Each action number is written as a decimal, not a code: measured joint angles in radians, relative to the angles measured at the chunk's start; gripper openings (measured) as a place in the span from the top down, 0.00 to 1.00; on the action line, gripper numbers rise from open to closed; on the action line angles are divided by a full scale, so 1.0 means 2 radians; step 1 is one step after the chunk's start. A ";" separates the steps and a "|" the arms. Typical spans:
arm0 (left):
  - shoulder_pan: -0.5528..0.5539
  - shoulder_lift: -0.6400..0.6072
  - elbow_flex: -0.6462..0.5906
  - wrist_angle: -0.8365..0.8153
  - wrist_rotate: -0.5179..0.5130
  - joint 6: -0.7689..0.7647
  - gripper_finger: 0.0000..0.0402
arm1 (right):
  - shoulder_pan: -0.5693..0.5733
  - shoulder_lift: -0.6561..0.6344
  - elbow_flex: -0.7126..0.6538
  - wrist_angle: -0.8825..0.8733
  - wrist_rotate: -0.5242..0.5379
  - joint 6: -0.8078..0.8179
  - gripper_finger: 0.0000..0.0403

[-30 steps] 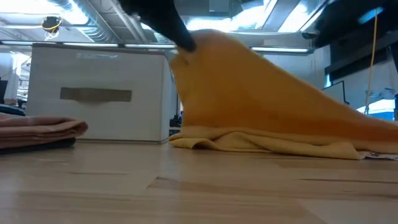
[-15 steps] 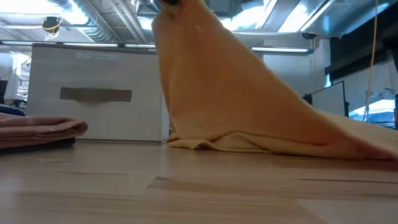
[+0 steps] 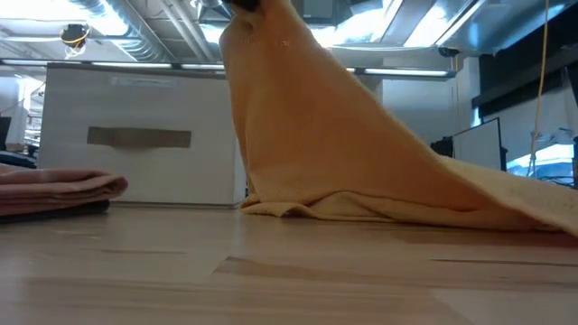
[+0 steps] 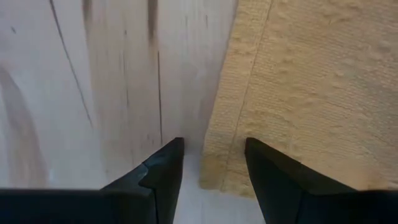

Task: Fold towel
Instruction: Fold the yellow towel

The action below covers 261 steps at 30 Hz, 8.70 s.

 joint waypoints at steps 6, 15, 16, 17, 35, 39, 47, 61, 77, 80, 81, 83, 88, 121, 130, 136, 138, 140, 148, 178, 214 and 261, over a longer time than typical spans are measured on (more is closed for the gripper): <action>-0.002 0.000 0.000 0.000 0.001 0.002 0.97 | 0.000 0.011 -0.004 0.007 -0.011 -0.001 0.73; -0.016 -0.003 0.040 -0.003 0.029 0.001 0.98 | 0.001 -0.043 0.031 -0.075 0.046 0.000 0.95; -0.019 -0.004 0.055 -0.004 0.029 0.006 0.98 | 0.003 -0.060 0.049 -0.085 0.058 0.000 0.97; -0.022 -0.004 0.073 -0.005 0.029 0.015 0.98 | 0.008 -0.075 0.069 -0.110 0.073 0.000 0.98; -0.029 -0.014 0.413 -0.020 -0.050 0.266 0.98 | 0.059 -0.146 0.532 -0.450 0.432 -0.098 0.99; -0.014 -0.019 0.437 -0.020 -0.060 0.286 0.98 | 0.045 -0.148 0.605 -0.450 0.468 -0.152 0.99; 0.014 -0.021 0.443 -0.030 -0.060 0.279 0.98 | -0.002 -0.147 0.686 -0.450 0.486 -0.235 0.99; 0.051 -0.024 0.445 -0.024 -0.059 0.282 0.97 | -0.020 -0.159 0.723 -0.251 0.596 -0.503 0.99; 0.050 -0.027 0.445 -0.088 -0.194 0.311 0.97 | -0.020 -0.166 0.722 -0.357 0.573 -0.406 0.99; 0.047 -0.027 0.445 -0.143 -0.194 0.260 0.97 | -0.020 -0.162 0.723 -0.419 0.547 -0.340 0.99; 0.046 -0.027 0.445 -0.164 -0.194 0.243 0.97 | -0.020 -0.159 0.723 -0.440 0.537 -0.315 0.99; 0.046 -0.027 0.445 -0.207 -0.193 0.204 0.97 | -0.020 -0.157 0.713 -0.445 0.516 -0.284 0.99; 0.047 -0.027 0.445 -0.301 -0.172 0.114 0.97 | -0.020 -0.161 0.674 -0.448 0.494 -0.261 0.99; -0.146 -0.013 0.392 -0.248 0.006 -0.022 0.97 | -0.045 -0.153 0.531 -0.418 0.254 -0.143 1.00; -0.155 -0.014 0.392 -0.215 0.001 0.007 0.97 | -0.045 -0.137 0.605 -0.418 0.265 -0.159 1.00; -0.136 -0.013 0.392 -0.215 0.001 0.015 0.97 | -0.046 -0.084 0.606 -0.421 0.361 -0.216 1.00; -0.131 -0.013 0.392 -0.215 0.001 0.012 0.97 | -0.046 -0.071 0.620 -0.431 0.380 -0.225 1.00; -0.126 -0.013 0.392 -0.213 0.001 0.010 0.97 | -0.045 -0.061 0.644 -0.448 0.389 -0.224 1.00; -0.092 -0.013 0.392 -0.206 -0.121 0.073 0.97 | -0.059 -0.064 0.723 -0.449 0.458 -0.313 1.00; 0.087 -0.018 0.392 -0.216 0.053 0.079 0.97 | -0.234 -0.115 0.715 -0.449 0.176 -0.276 1.00; -0.079 -0.020 0.472 -0.488 0.344 -0.332 0.97 | 0.079 -0.107 0.594 -0.449 0.280 -0.067 1.00; -0.048 0.131 0.170 -0.380 0.273 -0.265 0.93 | 0.072 -0.107 0.008 -0.019 0.391 0.066 1.00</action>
